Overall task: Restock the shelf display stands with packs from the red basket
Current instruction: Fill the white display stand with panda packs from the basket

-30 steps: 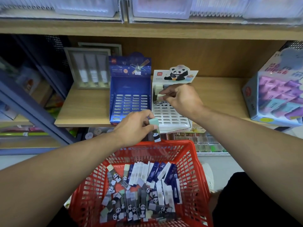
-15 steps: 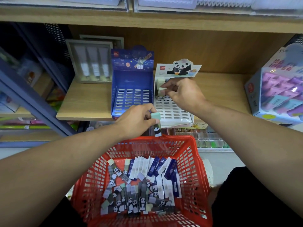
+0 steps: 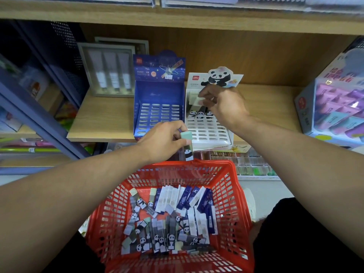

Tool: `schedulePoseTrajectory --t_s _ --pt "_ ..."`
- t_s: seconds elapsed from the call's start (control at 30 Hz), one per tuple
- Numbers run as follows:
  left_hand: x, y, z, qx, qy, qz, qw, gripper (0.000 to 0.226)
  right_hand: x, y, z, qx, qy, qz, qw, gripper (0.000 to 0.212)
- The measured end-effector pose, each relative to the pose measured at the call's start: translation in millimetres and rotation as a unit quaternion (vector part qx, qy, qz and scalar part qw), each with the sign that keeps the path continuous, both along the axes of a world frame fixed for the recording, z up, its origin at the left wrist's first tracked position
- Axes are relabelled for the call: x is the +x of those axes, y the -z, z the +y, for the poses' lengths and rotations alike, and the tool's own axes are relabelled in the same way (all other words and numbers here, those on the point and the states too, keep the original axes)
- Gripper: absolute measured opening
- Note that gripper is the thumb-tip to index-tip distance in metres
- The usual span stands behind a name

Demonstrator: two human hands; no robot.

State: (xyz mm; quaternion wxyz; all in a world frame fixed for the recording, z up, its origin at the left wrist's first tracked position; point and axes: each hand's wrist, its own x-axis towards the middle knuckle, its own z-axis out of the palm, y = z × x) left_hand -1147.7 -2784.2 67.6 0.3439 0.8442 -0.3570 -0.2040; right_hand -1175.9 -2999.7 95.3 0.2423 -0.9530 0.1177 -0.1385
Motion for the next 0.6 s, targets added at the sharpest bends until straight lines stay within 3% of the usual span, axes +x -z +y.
schedulePoseTrajectory --t_s 0.37,0.6 --pt "-2.8 -2.6 2.0 0.002 -0.007 0.000 1.000 0.010 9.2 0.0 -0.1 0.011 -0.010 0.008 1.000 0.013" --pt "-2.6 -1.1 1.2 0.009 -0.006 -0.002 1.000 0.011 17.3 -1.3 5.9 -0.076 -0.011 0.047 0.996 0.025"
